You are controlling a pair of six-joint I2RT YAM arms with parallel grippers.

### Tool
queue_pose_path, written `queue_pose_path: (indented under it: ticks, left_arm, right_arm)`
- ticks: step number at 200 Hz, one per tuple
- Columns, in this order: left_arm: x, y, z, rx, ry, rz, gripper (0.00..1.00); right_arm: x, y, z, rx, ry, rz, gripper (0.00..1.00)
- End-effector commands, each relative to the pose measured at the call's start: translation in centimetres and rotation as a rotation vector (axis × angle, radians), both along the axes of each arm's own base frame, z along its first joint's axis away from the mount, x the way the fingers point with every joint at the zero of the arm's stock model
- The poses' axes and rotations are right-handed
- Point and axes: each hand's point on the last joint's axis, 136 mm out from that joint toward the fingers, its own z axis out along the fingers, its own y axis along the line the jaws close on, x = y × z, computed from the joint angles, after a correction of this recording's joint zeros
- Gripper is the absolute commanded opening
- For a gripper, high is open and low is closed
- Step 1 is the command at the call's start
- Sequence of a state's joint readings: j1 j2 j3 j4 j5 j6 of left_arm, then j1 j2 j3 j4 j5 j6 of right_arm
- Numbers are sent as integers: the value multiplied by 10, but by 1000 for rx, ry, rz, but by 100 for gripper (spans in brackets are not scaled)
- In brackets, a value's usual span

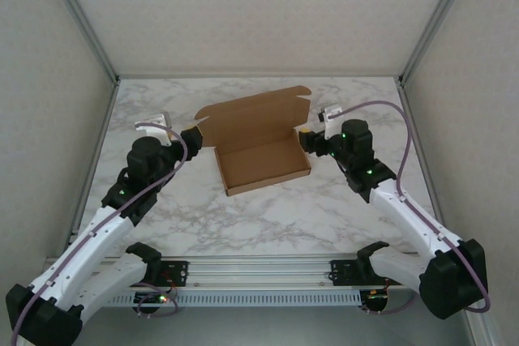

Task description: Fold the paper box

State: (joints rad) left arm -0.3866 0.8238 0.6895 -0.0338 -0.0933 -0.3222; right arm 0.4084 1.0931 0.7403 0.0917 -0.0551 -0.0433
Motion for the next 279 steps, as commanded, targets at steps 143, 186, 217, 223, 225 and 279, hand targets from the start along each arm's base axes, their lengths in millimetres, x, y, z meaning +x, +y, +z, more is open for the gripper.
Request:
queue_pose_path:
  ticks: [143,186,217,223,225,279]
  left_arm:
    - [21,60,-41,-126,-59,326,78]
    - [33,83,-39,-191,-76,413,77]
    - [50,92,-46,-235,-63,459,77]
    - [53,93,-49,-238,-55,464,77]
    - [55,93,-51,-239,-52,465,77]
    - [87,89,-64,-277,-15,426,77]
  right_arm:
    - [115,12,-37,-138,-61,344,78]
    - [120,19,-60,-142,-28,466,77]
    - [121,29,-62,-90,-14,548,72]
    - [124,29,-63,-92,-20,541,71]
    - [125,29,-62,-93,-23,539,70]
    - [118,35,-58,-74,-44,565,47]
